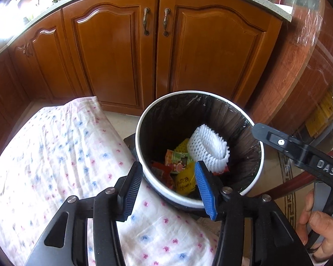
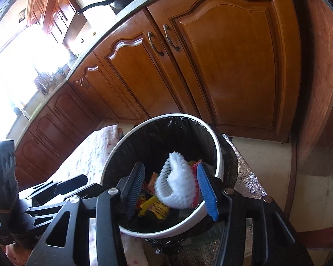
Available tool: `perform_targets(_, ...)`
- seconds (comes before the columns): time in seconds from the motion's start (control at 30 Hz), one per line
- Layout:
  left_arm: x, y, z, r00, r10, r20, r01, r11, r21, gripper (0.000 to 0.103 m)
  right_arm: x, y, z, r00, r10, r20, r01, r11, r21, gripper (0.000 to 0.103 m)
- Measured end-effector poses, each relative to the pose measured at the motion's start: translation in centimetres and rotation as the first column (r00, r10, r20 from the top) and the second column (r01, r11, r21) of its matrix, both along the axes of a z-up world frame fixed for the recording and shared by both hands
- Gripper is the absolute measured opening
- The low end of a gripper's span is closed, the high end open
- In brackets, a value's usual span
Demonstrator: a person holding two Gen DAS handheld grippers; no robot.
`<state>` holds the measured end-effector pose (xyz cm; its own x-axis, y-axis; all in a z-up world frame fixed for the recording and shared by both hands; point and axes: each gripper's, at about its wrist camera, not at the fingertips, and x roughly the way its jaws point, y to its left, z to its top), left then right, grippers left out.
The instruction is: Collect trash
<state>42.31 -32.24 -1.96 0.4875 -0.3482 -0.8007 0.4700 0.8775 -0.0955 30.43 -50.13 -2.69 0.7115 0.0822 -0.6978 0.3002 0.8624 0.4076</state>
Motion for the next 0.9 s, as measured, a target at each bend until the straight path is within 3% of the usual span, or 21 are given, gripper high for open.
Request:
perform_targets(0.1,-0.8,1.7,0.0,1.0,0.027,-0.002,-0.027,0.999,-0.024,0.051,-1.3,0.6,0.6,0.999,-0.002,0.04,0.002,1.0,0.006,0.077)
perform_targets(0.2,-2.0,3.6,-0.1,0.998,0.057,-0.01,-0.057,0.997,-0.06,0.055,-2.8,1.4,1.1,0.997,-0.009,0.083,0.007,1.0,0.026,0.087)
perform_targets(0.57,-8.2,10.6,0.1,0.987,0.158,-0.018,-0.158,0.974,-0.162,0.063,-7.8,6.8,1.9,0.988,0.001,0.151,-0.009,0.999,0.052,0.095)
perform_targets(0.73,-11.7,14.1,0.5,0.972,0.235,0.007,-0.229,0.954,-0.196,0.08,-9.9,9.8,2.0,0.987,0.013,0.162,-0.017,1.0,0.021,0.099)
perform_targets(0.9,-15.4,16.8,0.8,0.959,0.279,0.057,-0.26,0.94,-0.219,0.081,-11.9,12.4,1.5,0.986,0.016,0.169,-0.013,1.0,-0.018,0.1)
